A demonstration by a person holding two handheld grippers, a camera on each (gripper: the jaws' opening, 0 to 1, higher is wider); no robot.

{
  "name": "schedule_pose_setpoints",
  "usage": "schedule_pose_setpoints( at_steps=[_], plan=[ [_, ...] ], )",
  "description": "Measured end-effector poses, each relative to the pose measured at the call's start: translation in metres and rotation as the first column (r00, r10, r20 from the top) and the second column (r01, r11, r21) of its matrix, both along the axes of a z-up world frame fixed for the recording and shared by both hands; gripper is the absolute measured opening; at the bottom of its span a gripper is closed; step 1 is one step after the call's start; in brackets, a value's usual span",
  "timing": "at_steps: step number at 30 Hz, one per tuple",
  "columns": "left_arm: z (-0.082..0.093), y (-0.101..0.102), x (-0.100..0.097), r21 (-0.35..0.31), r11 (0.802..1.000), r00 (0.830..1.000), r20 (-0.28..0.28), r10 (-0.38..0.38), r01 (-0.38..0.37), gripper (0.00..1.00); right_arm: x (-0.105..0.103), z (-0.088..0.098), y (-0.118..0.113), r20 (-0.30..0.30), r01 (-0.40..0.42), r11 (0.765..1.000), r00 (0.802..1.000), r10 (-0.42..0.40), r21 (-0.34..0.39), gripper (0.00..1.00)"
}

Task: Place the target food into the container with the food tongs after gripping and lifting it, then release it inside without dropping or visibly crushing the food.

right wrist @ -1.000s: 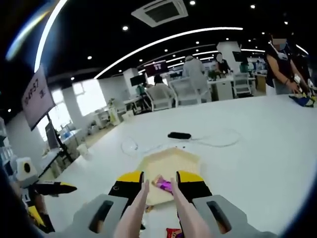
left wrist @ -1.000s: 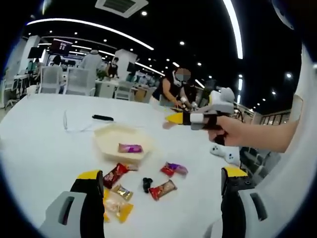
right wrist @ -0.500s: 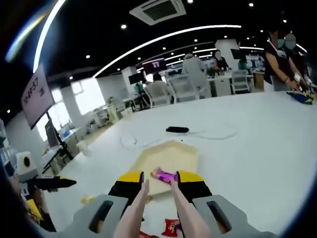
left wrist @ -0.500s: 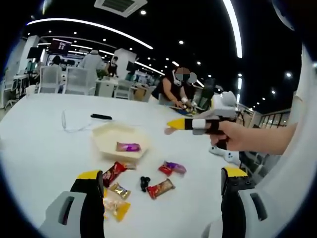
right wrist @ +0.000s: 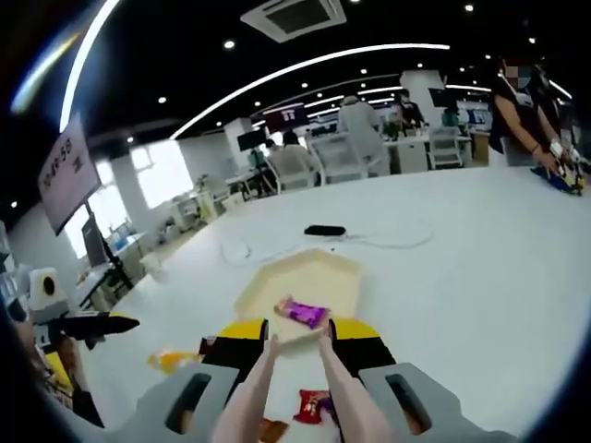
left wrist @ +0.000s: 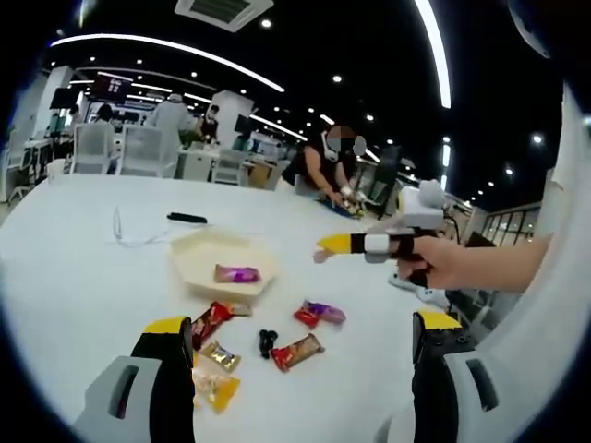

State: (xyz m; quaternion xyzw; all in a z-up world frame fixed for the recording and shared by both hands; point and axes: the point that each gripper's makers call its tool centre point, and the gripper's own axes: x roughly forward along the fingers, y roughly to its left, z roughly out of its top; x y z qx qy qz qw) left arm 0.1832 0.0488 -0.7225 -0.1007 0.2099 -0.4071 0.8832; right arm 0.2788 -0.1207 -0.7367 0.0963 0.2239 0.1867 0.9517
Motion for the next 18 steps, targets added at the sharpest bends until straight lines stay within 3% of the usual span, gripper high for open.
schedule_pose_setpoints(
  at_steps=[18],
  plan=[
    [0.0037, 0.0029, 0.0002, -0.006, 1.0, 1.0, 0.01, 0.008, -0.008, 0.99, -0.0059, -0.0009, 0.0, 0.0, -0.004, 1.0, 1.0, 0.004, -0.012, 0.25]
  ],
)
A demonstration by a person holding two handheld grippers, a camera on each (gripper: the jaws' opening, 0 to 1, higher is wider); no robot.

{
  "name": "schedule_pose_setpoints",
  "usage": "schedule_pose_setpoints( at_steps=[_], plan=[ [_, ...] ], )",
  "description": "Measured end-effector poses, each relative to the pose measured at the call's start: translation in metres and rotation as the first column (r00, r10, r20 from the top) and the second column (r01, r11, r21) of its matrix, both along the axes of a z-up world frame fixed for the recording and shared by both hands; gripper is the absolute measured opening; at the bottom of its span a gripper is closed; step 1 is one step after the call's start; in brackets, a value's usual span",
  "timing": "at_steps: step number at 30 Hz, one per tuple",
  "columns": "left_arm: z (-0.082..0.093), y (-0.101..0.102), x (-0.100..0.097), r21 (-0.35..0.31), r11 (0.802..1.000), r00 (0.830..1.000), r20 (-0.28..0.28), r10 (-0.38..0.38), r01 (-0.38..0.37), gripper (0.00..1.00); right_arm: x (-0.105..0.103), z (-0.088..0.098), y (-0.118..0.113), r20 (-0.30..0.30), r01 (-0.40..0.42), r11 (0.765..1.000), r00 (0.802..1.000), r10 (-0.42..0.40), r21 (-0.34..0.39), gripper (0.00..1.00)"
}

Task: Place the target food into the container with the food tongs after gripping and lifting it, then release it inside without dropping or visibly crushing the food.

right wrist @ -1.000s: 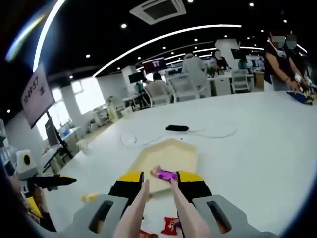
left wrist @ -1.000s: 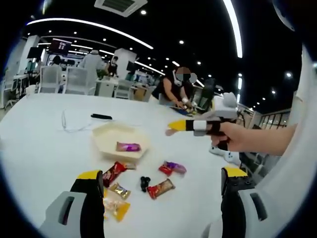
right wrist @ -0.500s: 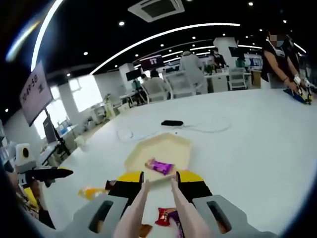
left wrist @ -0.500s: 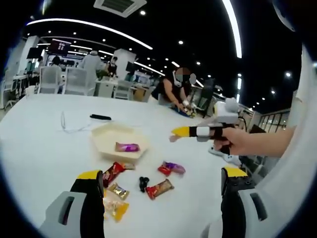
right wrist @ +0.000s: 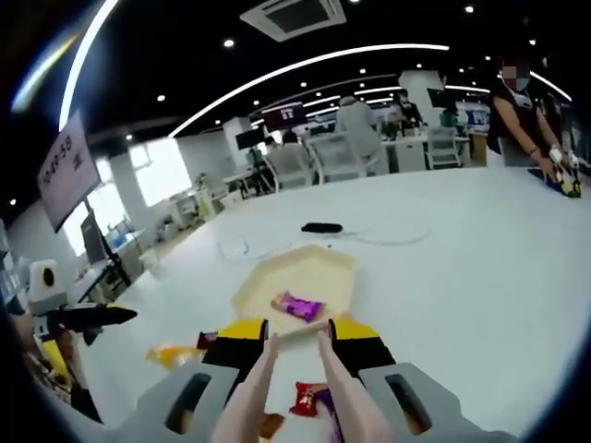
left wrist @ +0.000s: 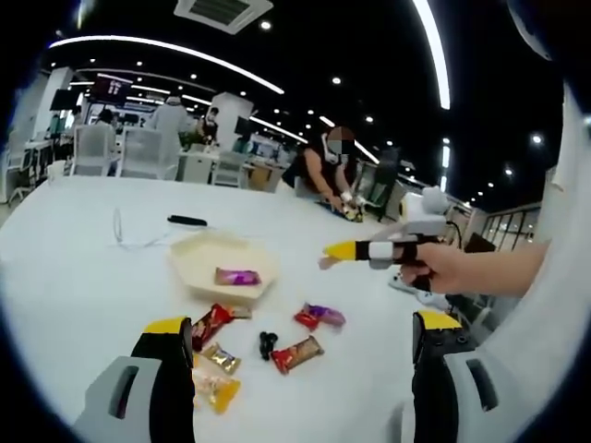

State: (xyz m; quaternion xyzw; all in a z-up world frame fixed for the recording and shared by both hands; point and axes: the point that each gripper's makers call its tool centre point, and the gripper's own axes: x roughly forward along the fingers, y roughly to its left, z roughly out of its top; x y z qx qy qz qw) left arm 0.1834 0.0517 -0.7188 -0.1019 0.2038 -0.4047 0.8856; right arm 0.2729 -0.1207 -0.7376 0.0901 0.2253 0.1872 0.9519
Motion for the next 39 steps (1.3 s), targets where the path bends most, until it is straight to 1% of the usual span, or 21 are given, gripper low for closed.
schedule_pose_setpoints(
  at_steps=[8, 16, 25, 28, 31, 37, 39],
  plan=[
    [-0.001, 0.006, 0.001, 0.0, 1.0, 1.0, 0.001, 0.017, -0.017, 0.98, -0.001, 0.002, 0.006, 0.006, -0.011, 1.0, 1.0, 0.011, -0.004, 0.25],
    [0.0, 0.004, -0.002, -0.001, 1.0, 1.0, 0.0, 0.009, -0.009, 0.98, -0.007, -0.005, 0.004, -0.003, -0.007, 1.0, 1.0, 0.007, -0.007, 0.25],
    [-0.004, 0.0, -0.001, 0.004, 1.0, 1.0, -0.013, 0.0, 0.0, 0.98, -0.01, -0.011, -0.002, -0.015, -0.004, 1.0, 1.0, 0.004, -0.015, 0.25],
    [-0.002, -0.001, 0.001, 0.005, 1.0, 1.0, -0.011, -0.003, 0.003, 0.98, -0.01, -0.012, -0.004, -0.017, -0.003, 1.0, 1.0, 0.003, -0.019, 0.25],
    [0.003, 0.0, 0.007, 0.002, 1.0, 1.0, -0.001, 0.004, -0.004, 0.98, -0.011, -0.014, -0.005, -0.021, -0.007, 1.0, 1.0, 0.007, -0.026, 0.25],
    [0.007, -0.001, 0.01, 0.005, 1.0, 1.0, 0.005, 0.001, -0.001, 0.98, -0.012, -0.015, -0.009, -0.028, -0.005, 1.0, 1.0, 0.004, -0.031, 0.25],
    [0.009, -0.002, 0.011, 0.006, 1.0, 1.0, 0.011, -0.005, 0.005, 0.98, -0.013, -0.017, -0.01, -0.026, -0.009, 0.999, 1.0, 0.008, -0.044, 0.26]
  ],
)
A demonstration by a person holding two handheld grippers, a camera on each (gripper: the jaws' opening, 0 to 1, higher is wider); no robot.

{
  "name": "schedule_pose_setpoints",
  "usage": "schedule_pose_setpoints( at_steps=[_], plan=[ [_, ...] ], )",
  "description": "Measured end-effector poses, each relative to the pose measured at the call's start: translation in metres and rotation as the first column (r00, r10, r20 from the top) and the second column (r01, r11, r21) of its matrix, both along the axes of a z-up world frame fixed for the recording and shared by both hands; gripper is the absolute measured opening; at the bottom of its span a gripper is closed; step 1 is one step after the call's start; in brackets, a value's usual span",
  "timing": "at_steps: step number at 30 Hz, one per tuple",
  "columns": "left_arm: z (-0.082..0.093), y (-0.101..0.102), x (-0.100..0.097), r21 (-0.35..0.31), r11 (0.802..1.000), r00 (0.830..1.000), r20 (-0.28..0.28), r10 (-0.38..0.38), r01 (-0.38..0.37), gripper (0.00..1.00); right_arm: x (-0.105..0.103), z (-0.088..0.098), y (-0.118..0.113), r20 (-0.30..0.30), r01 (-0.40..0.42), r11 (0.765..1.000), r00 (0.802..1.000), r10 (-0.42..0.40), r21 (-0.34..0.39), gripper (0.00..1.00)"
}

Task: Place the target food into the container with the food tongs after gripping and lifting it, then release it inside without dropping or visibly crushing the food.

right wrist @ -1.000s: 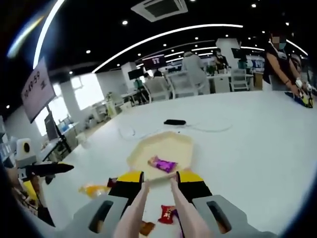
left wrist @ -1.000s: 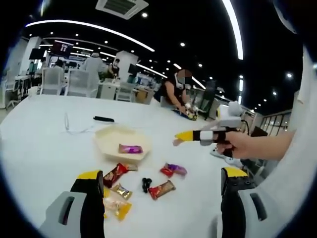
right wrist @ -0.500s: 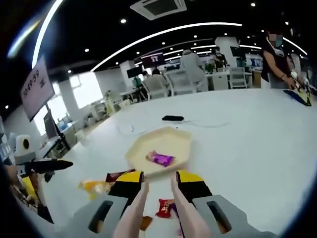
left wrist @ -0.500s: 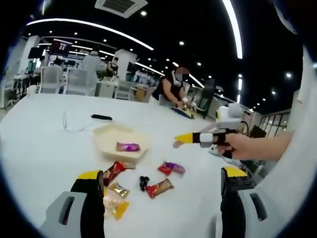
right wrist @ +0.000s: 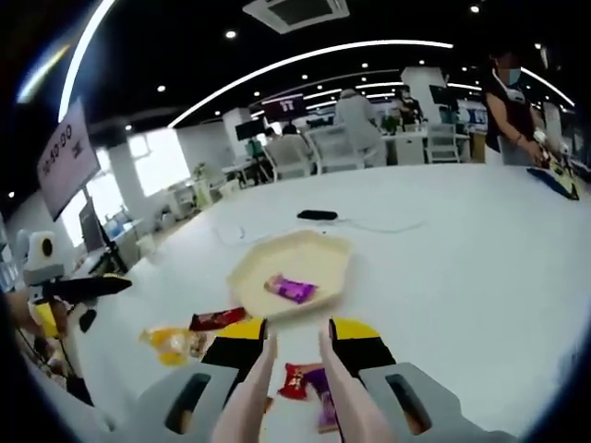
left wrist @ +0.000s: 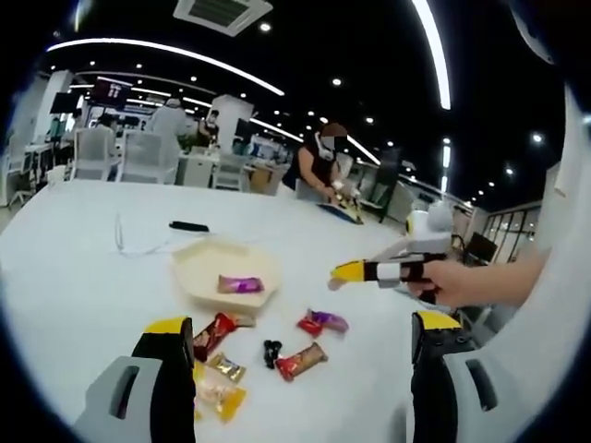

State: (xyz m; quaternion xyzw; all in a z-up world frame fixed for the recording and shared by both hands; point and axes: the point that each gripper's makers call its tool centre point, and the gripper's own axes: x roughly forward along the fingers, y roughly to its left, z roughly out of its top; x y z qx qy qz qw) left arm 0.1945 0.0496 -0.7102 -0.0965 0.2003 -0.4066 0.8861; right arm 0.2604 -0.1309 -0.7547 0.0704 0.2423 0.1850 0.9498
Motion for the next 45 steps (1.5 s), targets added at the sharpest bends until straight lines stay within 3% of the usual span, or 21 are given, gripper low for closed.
schedule_pose_setpoints(
  at_steps=[15, 24, 45],
  plan=[
    [-0.005, -0.006, -0.003, 0.006, 1.0, 1.0, -0.015, -0.012, 0.012, 0.98, -0.016, -0.021, 0.003, -0.038, -0.049, 0.998, 0.998, 0.048, -0.041, 0.26],
    [-0.007, -0.009, -0.006, 0.002, 1.0, 1.0, -0.026, -0.009, 0.009, 0.98, -0.018, -0.032, -0.009, -0.056, -0.042, 0.997, 0.998, 0.038, -0.069, 0.26],
    [-0.009, -0.008, -0.007, 0.033, 0.999, 0.999, -0.049, -0.019, 0.021, 0.98, -0.02, -0.051, -0.013, -0.074, -0.029, 0.995, 0.997, 0.022, -0.091, 0.26]
  ],
)
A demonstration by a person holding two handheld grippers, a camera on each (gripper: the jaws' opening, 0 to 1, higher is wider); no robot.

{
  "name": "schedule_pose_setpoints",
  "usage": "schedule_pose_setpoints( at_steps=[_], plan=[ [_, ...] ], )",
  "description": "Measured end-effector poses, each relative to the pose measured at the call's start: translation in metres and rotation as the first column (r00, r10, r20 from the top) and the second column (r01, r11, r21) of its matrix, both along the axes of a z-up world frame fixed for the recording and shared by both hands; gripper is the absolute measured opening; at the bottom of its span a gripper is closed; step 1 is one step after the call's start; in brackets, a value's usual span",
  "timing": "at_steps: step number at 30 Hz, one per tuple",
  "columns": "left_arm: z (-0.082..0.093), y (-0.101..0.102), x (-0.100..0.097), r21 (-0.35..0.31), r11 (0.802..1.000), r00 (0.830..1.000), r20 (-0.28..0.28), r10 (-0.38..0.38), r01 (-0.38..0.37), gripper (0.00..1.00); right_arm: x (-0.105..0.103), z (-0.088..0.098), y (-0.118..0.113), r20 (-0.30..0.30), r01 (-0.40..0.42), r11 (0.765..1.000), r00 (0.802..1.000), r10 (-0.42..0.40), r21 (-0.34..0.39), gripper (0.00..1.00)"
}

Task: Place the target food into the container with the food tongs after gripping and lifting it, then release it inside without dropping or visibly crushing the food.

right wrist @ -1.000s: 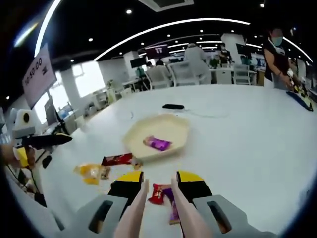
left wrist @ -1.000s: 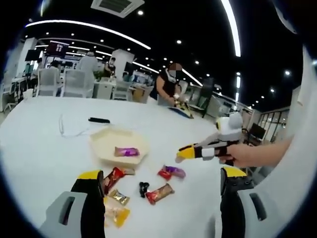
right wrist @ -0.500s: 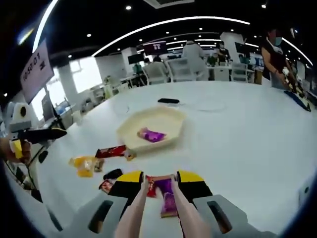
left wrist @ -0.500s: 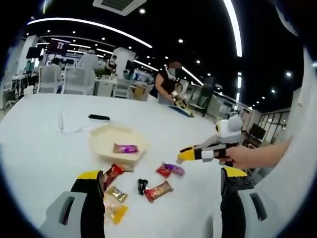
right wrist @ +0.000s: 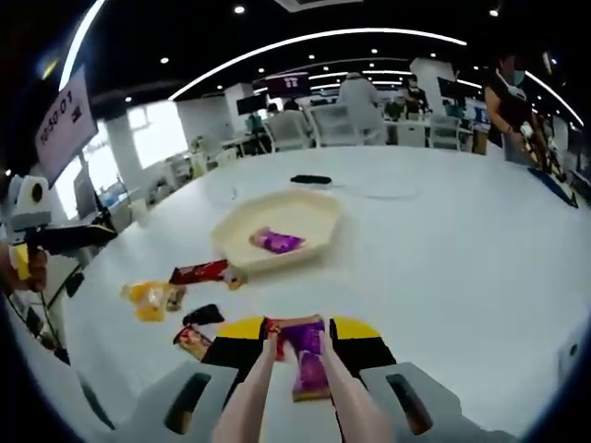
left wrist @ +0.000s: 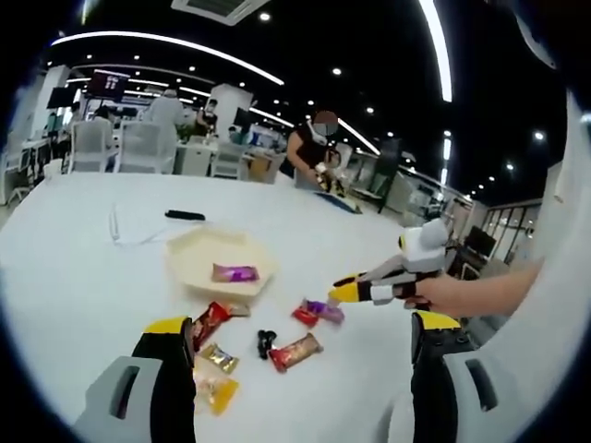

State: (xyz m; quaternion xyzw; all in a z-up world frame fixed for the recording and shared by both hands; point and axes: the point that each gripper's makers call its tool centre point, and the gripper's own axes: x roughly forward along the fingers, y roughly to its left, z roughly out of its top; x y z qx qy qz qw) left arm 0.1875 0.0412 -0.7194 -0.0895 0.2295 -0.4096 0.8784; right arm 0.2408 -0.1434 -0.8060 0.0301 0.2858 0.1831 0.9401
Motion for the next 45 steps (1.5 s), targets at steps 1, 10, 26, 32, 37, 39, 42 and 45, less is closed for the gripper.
schedule_pose_setpoints(
  at_steps=[1, 10, 26, 32, 37, 39, 42, 45],
  plan=[
    [0.0, 0.0, 0.0, 0.001, 1.0, 1.0, -0.001, 0.0, 0.0, 0.98, 0.0, 0.0, 0.0, 0.0, -0.001, 1.0, 1.0, 0.001, -0.002, 0.26],
    [0.003, -0.003, -0.001, 0.001, 1.0, 1.0, 0.0, 0.007, -0.007, 0.98, -0.002, -0.007, -0.004, -0.011, -0.002, 1.0, 1.0, 0.002, -0.021, 0.26],
    [-0.002, 0.01, -0.006, -0.012, 0.998, 0.998, -0.012, 0.059, -0.059, 0.97, 0.005, -0.013, 0.0, -0.028, -0.017, 0.999, 0.999, 0.016, -0.045, 0.26],
    [-0.003, 0.005, -0.006, -0.017, 0.998, 0.998, -0.019, 0.052, -0.052, 0.97, 0.005, -0.021, -0.002, -0.057, -0.016, 0.998, 0.998, 0.013, -0.059, 0.26],
    [-0.003, 0.002, -0.006, -0.02, 0.998, 0.998, -0.022, 0.054, -0.055, 0.97, 0.002, -0.027, -0.004, -0.074, -0.034, 0.996, 0.997, 0.028, -0.077, 0.26],
    [-0.003, 0.001, -0.006, -0.019, 0.998, 0.998, -0.023, 0.056, -0.056, 0.97, 0.001, -0.031, -0.005, -0.082, -0.035, 0.996, 0.996, 0.029, -0.079, 0.26],
    [-0.003, 0.001, -0.006, -0.016, 0.998, 0.998, -0.022, 0.062, -0.063, 0.97, -0.003, -0.034, -0.007, -0.086, -0.043, 0.995, 0.996, 0.036, -0.091, 0.26],
    [-0.004, 0.003, -0.006, -0.017, 0.997, 0.997, -0.021, 0.072, -0.073, 0.97, -0.004, -0.032, -0.006, -0.07, -0.049, 0.995, 0.997, 0.043, -0.085, 0.26]
  ],
)
